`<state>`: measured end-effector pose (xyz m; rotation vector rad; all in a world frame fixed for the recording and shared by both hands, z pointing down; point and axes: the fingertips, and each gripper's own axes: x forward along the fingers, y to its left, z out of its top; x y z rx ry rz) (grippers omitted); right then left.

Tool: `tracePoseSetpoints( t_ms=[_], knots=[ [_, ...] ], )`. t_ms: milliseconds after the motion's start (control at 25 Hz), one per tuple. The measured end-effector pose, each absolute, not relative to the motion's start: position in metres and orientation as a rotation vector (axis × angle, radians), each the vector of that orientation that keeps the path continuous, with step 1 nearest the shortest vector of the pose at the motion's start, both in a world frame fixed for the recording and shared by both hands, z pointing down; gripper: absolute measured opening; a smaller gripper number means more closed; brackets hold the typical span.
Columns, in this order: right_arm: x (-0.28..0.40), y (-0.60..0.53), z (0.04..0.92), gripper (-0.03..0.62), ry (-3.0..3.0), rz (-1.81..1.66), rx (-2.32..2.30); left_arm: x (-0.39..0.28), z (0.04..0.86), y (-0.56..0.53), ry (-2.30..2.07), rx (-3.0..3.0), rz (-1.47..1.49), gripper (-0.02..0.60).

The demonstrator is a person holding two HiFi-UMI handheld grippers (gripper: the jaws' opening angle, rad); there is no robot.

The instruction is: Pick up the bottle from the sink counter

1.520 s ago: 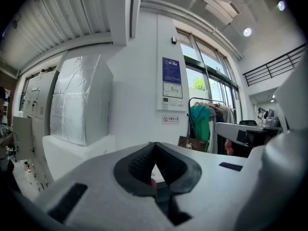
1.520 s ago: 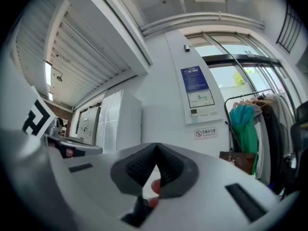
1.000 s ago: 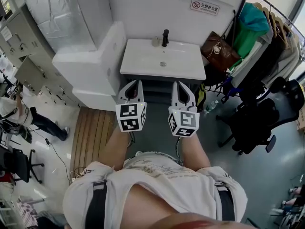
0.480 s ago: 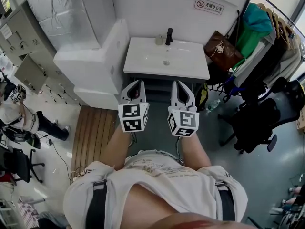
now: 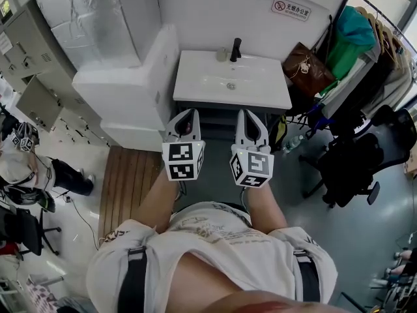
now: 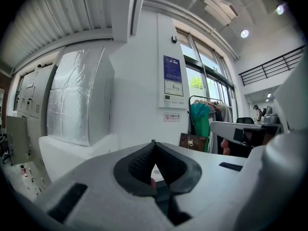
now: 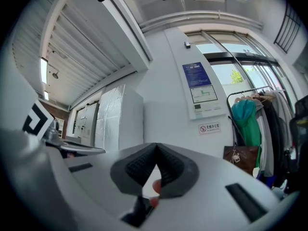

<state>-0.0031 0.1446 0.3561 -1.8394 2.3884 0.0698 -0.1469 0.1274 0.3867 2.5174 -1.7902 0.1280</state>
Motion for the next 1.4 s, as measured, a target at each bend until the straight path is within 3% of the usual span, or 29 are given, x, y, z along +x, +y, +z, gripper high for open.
tracePoseSetpoints(
  t_ms=[560,1400],
  knots=[
    [-0.003,0.11,0.37,0.023,2.399,0.113,-1.872,-0.141,0.402,0.093,-1.769,2.534,0.145,0.015],
    [0.018,-0.03,0.374,0.023,2.42,0.13,-1.831,-0.113,0.401,-0.04,-1.796,2.554,0.128,0.015]
  ],
)
